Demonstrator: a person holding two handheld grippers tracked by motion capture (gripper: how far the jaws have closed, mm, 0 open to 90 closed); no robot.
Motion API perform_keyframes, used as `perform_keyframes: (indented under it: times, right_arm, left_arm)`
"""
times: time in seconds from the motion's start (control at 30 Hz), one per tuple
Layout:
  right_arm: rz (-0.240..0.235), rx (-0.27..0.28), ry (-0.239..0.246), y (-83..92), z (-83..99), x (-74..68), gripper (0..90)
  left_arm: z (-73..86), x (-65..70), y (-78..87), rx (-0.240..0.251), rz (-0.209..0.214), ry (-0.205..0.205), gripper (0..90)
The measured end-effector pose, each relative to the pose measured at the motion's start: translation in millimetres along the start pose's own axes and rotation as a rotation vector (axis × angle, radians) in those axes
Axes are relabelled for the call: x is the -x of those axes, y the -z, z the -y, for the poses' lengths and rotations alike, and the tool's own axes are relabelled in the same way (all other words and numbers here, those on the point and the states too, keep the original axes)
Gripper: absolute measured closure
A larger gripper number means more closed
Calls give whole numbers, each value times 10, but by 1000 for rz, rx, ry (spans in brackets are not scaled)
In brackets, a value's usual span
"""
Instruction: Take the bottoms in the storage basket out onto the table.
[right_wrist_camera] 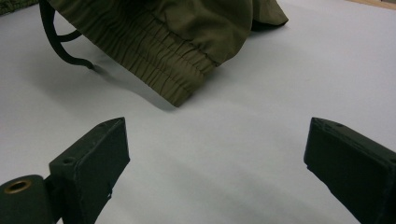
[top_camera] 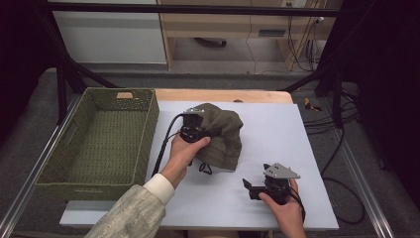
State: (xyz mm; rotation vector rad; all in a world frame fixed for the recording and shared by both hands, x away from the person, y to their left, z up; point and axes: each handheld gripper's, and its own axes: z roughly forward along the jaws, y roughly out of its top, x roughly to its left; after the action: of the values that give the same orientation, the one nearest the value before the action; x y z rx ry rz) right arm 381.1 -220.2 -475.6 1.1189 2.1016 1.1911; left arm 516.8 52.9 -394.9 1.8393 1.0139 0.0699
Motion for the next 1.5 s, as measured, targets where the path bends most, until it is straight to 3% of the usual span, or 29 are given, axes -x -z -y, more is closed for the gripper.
perform_keyframes:
  times: [0.33,0.53,1.0,1.2,1.5]
  right_arm:
    - [3,-5,0,-10,6,12,70]
    - [-5,-1,5,-19,-17,3,70]
    - [0,0,14,-1,-13,-9,70]
    - [-1,4,19,-3,-23,-17,70]
    - [0,-2,17,-9,-19,-19,70]
  left_arm:
    - [87,-97,-179,-35,-13,2,811]
    - [121,-103,-173,-50,-32,-21,806]
    - [194,-141,-253,-52,-64,-15,760]
    - [203,-138,-242,-45,-83,-18,643]
    - [144,-119,-132,-16,-100,-23,398]
